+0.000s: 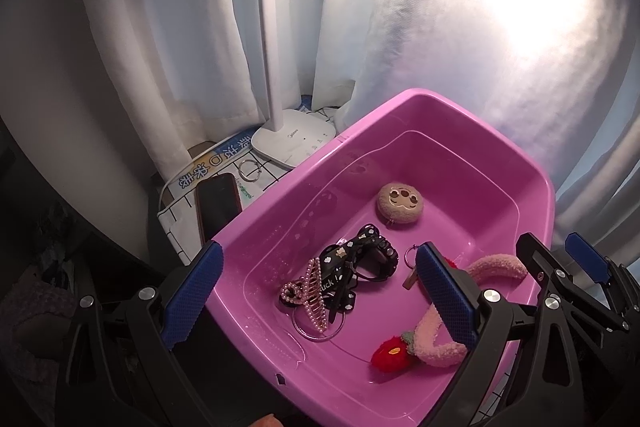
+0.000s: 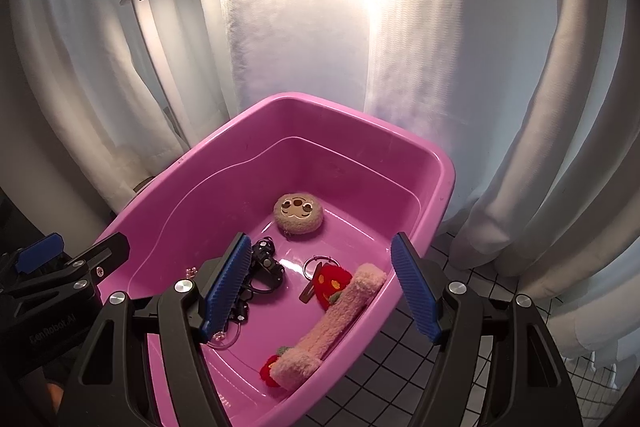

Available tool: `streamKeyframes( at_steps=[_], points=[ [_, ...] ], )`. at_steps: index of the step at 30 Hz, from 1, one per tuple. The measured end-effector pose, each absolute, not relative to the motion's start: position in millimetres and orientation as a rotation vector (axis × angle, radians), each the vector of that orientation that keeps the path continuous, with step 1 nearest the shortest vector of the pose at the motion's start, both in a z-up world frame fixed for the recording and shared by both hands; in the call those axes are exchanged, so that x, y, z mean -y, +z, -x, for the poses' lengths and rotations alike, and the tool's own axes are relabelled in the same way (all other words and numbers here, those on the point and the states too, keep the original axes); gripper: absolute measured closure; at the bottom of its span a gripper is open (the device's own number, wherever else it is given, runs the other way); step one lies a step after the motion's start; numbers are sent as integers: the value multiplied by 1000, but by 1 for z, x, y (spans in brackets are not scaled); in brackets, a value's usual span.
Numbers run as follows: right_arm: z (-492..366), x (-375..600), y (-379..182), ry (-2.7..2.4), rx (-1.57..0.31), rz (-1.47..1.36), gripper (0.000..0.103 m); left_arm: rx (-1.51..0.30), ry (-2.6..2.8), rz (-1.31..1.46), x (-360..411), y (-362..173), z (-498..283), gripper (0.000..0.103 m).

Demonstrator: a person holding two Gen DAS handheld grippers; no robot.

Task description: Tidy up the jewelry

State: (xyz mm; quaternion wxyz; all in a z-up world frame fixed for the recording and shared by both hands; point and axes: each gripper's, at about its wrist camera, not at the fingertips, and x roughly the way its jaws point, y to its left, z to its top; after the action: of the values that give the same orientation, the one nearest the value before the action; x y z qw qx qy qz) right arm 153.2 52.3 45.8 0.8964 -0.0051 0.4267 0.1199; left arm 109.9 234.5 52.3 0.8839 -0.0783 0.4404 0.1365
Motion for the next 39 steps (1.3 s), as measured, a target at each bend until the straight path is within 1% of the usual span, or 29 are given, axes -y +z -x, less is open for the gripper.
streamKeyframes(
  at_steps=[39],
  points=[
    [-149, -55, 50, 248, -868, 24, 34, -922, 300, 182, -241, 52, -104, 6]
  ],
)
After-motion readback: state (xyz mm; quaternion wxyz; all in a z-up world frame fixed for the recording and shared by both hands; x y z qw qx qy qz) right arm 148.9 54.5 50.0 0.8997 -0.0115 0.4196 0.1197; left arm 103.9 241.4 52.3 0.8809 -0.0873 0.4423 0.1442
